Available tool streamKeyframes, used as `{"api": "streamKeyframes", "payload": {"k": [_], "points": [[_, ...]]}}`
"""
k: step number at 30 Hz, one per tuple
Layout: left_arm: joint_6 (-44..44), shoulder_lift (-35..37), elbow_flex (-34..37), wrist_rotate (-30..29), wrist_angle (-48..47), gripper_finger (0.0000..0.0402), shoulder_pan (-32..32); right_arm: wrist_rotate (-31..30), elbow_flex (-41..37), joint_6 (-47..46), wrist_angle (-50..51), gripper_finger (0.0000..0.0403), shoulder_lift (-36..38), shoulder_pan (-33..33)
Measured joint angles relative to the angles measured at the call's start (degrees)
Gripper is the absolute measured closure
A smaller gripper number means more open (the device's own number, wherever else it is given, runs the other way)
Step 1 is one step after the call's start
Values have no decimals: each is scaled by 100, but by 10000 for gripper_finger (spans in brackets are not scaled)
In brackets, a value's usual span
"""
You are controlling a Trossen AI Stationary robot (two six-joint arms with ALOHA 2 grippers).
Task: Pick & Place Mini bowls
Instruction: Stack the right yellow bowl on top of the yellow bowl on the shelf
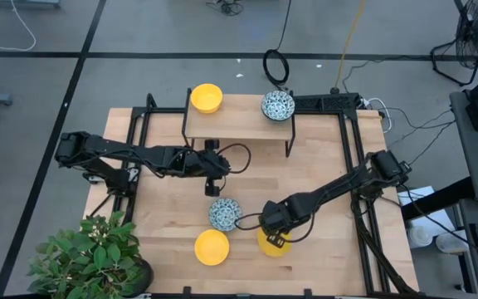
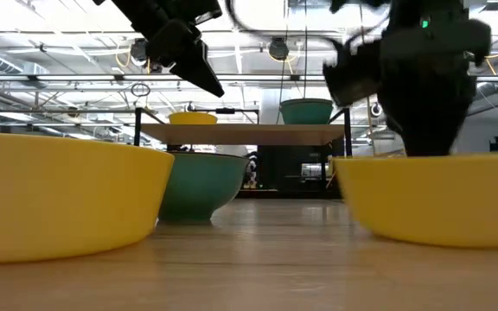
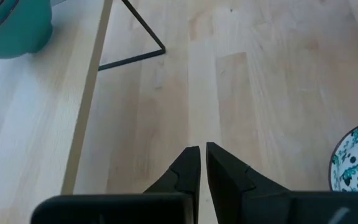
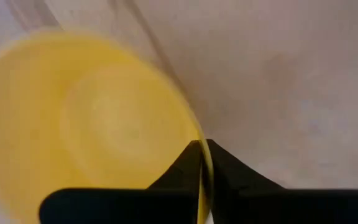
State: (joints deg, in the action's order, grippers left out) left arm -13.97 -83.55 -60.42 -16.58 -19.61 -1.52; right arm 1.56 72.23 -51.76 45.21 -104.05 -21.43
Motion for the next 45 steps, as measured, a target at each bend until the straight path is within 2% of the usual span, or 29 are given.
{"api": "streamKeyframes", "payload": {"k": [4, 8, 10, 14, 16, 19, 24, 27, 30, 33, 35, 37, 39, 42, 45], "points": [[208, 0, 0, 5, 15, 371, 0, -692, 2, 251, 30, 400, 522, -43], [465, 0, 0, 39, 15, 371, -4, -1789, 2, 633, -40, 401, 1199, -289], [528, 0, 0, 190, 15, 371, -4, -2628, -11, 881, -55, 401, 1502, -481], [777, 0, 0, 677, -1, 371, -5, -4721, -435, 1559, -629, 402, 2039, -907], [940, 0, 0, 957, 1, 371, -10, -5617, -846, 2185, -1191, 402, 2261, -1033], [615, 0, 0, 1437, 57, 371, -59, -6420, -1552, 3241, -2237, 402, 2564, -1027], [-792, 0, 0, 2491, 721, 371, -395, -6880, -2772, 5030, -4373, 402, 3136, -657], [-1033, 0, 0, 2556, 1368, 371, -623, -7507, -3374, 6046, -5764, 402, 3465, -319], [-919, 0, 0, 2438, 1865, 371, -764, -8280, -3874, 7609, -7433, 402, 3686, 98], [-250, -2, 0, 1779, 2565, 371, -837, -8168, -4246, 9354, -9237, 402, 3828, 575], [317, 3, 0, 1141, 3021, 370, -822, -7675, -4401, 10212, -10351, 403, 3824, 889], [473, 4, 0, 755, 3311, 363, -776, -7071, -4500, 10708, -11225, 403, 3796, 1173], [385, -56, 0, 551, 3667, 344, -719, -6267, -4515, 10780, -11689, 403, 3754, 1421], [330, -213, -2, 92, 4211, 299, -628, -5255, -4519, 10541, -11775, 403, 3732, 1679], [129, -419, -2, -210, 4634, 250, -505, -4628, -4482, 10211, -11783, 403, 3678, 1942]]}}
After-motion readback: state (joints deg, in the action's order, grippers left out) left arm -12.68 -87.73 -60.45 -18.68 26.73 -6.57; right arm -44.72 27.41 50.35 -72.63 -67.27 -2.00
